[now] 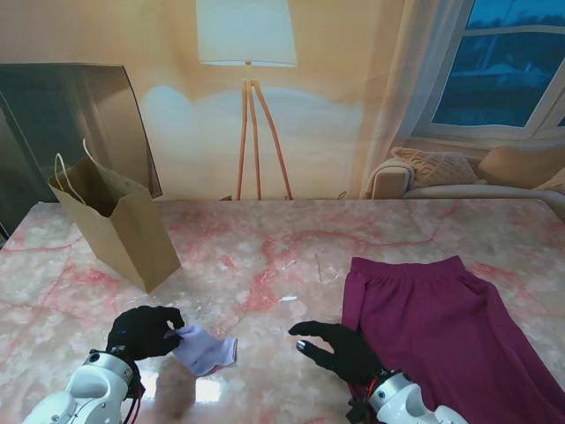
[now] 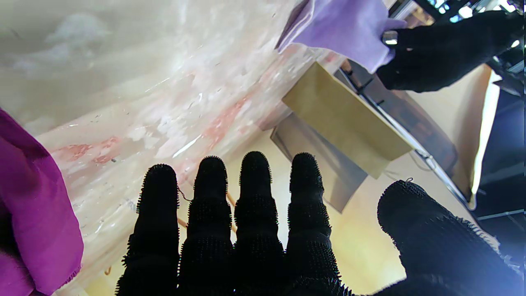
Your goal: Fold the socks and the shorts into the kraft paper bag
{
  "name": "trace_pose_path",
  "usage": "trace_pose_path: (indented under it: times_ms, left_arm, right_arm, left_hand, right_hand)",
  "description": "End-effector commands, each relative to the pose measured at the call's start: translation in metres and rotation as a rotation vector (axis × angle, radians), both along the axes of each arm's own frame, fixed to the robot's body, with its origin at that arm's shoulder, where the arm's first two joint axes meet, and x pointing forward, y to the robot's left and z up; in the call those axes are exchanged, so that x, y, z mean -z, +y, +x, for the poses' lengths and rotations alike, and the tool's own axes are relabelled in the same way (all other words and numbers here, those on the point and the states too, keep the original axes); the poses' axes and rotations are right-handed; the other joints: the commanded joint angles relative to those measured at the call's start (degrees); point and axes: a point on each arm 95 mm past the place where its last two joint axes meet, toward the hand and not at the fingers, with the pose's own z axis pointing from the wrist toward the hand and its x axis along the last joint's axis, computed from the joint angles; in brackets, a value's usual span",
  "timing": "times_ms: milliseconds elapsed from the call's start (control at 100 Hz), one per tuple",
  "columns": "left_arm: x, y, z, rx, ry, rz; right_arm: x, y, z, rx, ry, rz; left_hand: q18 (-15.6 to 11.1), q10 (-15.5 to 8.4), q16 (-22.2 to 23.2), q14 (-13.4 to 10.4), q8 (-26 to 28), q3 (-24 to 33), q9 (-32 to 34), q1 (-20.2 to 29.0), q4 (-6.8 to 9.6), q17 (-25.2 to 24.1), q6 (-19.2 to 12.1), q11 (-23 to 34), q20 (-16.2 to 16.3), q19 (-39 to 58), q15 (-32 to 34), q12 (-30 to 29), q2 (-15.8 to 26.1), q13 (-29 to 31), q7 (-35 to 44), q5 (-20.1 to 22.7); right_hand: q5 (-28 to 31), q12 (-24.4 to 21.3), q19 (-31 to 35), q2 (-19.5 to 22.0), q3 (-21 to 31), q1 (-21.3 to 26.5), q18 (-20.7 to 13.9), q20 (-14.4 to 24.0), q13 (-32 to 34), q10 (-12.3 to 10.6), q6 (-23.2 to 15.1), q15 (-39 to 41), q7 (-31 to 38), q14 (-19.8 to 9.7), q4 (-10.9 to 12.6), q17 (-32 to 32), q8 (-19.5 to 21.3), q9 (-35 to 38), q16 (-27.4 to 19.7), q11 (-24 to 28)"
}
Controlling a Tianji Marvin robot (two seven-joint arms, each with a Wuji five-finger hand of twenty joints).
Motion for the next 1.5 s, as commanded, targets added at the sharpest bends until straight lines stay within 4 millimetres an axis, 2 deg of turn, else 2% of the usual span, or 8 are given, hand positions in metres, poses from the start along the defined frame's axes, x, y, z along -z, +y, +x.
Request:
trace_pose_path:
  times_ms: [0,410,680,800,1050,1140,1240,1490]
  left_arm:
    - [0.01,0.004,0.001,-0.006,0.033,0.015]
    - [0.036,0.037,0.017,-0.152,0.123,0.009]
    - [0.034,0.053,0.015,-0.234,0.2,-0.093]
    - [0.038,0.057,0.017,-0.256,0.226,-0.109]
    - [0.044,0.06,0.018,-0.278,0.287,-0.155]
    - [0.044,0.061,0.018,-0.287,0.286,-0.159]
    - [0.044,0.062,0.017,-0.294,0.277,-0.148]
    - [0.044,0.062,0.016,-0.307,0.184,-0.134]
  right_arm:
    - [0.001,0.002,-0.002,-0.007,0.003,0.001]
    - [0.001,0.003,-0.001,-0.011,0.006,-0.002]
    - [0.0,0.005,0.0,-0.014,0.006,-0.004]
    - [0.001,0.005,0.0,-0.013,0.007,-0.005]
    - [0.001,0.005,0.0,-0.012,0.006,-0.007]
    - [0.001,0.005,-0.001,-0.012,0.008,-0.007]
    - [0.001,0.005,-0.001,-0.014,0.009,-0.007]
    - [0.001,0.005,-0.001,-0.016,0.011,-0.007]
  left_hand:
    - [1.13,-1.04,0.46,0.34,1.99,0.16,2.82,-0.79,-3.69,0.1,-0.43,1.19,0.54,2.12,2.36,0.22,-2.13,2.6,4.86,2.38]
    - [1.75,-1.95,3.3,-0.18,11.35,3.65,0.19,-6.36,-7.48,0.26,-3.28,9.35,1.51,3.94,7.27,4.24,-8.17,1.89,11.61,-1.85]
    - [1.5,0.63,1.51,1.39,6.5,5.52,-3.8,-5.48,-4.43,-3.46,0.91,5.61,1.17,1.54,2.48,-0.04,5.33,-1.85,5.2,-2.59]
    - [1.29,1.67,1.2,1.92,4.76,4.56,-6.77,-2.76,-4.48,-5.19,3.36,2.26,1.27,0.29,0.11,-0.64,7.75,-4.49,0.18,-4.12]
    - [0.81,3.93,1.12,3.06,7.07,6.19,-14.66,-10.44,-3.43,-9.31,8.66,2.06,2.35,-2.6,-3.79,-10.17,10.73,-10.17,-10.25,-6.59]
    - [0.79,3.87,1.13,2.89,7.44,2.35,-14.73,-3.78,-4.28,-9.32,7.88,2.7,2.85,-2.79,-3.61,-10.0,11.37,-10.18,-9.89,-6.67]
    - [0.48,2.9,1.21,2.37,6.82,-0.28,-11.15,4.73,-2.83,-8.33,6.34,-1.13,3.01,-2.52,-2.85,0.14,9.46,-9.32,-6.44,-6.89]
    - [-0.24,1.72,-1.73,0.62,1.59,0.12,-2.7,4.2,-2.28,-1.07,4.12,-2.51,1.75,2.16,-1.7,-2.79,7.71,-1.01,-1.32,-0.89]
  right_hand:
    - [0.46,0.53,1.48,0.69,-0.52,0.27,-0.18,2.07,1.4,-1.01,-1.37,1.23,0.44,0.29,-2.58,0.15,0.66,1.14,1.16,0.98]
    - [0.55,0.51,1.47,0.75,-0.55,0.3,-0.23,2.06,1.36,-0.94,-1.33,1.21,0.45,0.4,-2.59,0.12,0.67,1.12,1.15,0.96]
    - [0.55,0.53,1.44,0.95,-0.66,0.33,-0.16,2.05,1.41,-0.96,-1.44,1.24,0.48,0.32,-2.62,0.07,0.69,1.16,1.16,1.0]
    - [0.55,0.53,1.4,0.99,-0.75,0.39,-0.06,2.05,1.38,-0.89,-1.47,1.23,0.49,0.36,-2.64,-0.02,0.69,1.15,1.16,0.99]
    - [0.61,0.53,1.56,1.0,-0.84,0.49,0.21,2.21,1.32,-0.96,-1.38,1.2,0.48,0.27,-2.64,-0.1,0.67,1.12,1.16,0.98]
    - [0.62,0.53,1.6,1.04,-0.85,0.47,0.26,2.27,1.28,-0.99,-1.38,1.19,0.49,0.3,-2.64,-0.14,0.68,1.14,1.16,0.99]
    - [0.53,0.53,1.66,1.07,-0.87,0.46,0.28,2.33,1.32,-1.04,-1.5,1.2,0.47,0.31,-2.64,-0.09,0.68,1.14,1.16,0.99]
    - [0.76,0.54,1.78,1.05,-0.9,0.5,0.5,2.51,1.32,-0.97,-1.47,1.2,0.62,0.3,-2.64,-0.13,0.73,1.17,1.17,0.99]
